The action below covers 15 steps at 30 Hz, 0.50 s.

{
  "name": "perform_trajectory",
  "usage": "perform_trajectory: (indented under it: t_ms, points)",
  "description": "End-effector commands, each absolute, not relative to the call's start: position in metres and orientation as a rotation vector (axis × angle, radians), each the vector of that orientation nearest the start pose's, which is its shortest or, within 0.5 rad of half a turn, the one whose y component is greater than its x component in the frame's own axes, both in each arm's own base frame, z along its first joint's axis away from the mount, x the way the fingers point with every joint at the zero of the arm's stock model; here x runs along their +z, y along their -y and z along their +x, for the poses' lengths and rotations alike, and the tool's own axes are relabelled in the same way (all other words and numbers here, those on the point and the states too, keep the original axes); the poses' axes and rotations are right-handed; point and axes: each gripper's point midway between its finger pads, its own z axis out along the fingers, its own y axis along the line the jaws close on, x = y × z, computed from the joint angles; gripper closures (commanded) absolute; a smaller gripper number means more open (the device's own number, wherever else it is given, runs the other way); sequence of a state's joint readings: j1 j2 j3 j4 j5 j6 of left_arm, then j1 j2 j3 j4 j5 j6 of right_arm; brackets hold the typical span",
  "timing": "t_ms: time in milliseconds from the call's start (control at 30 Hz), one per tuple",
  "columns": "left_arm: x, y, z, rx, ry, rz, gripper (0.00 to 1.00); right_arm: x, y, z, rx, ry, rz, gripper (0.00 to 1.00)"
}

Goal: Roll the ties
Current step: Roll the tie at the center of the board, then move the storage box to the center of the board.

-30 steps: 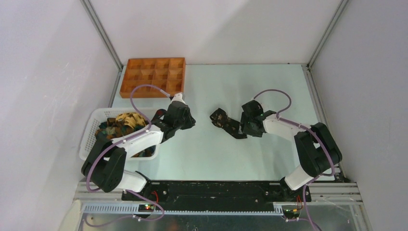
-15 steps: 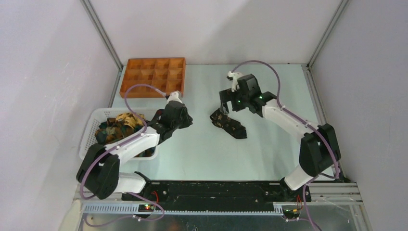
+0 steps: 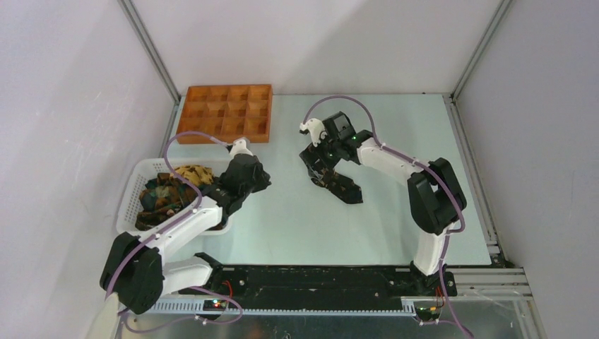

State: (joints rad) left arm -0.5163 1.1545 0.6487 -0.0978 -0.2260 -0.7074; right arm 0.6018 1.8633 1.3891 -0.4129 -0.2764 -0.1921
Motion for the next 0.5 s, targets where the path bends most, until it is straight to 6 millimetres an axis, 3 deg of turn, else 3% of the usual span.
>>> perform_trajectory:
  t_ms: [0,467]
  points:
    - [0.126,0.154,0.307,-0.458,-2.135,-0.371,1.00,0.100,-0.305,0.366,0.484,-2.175,-1.167,0.01]
    - [0.123,0.153,0.306,-0.460,-2.140,-0.370,1.00,0.067,-0.293,0.365,0.382,-2.261,-1.206,0.00]
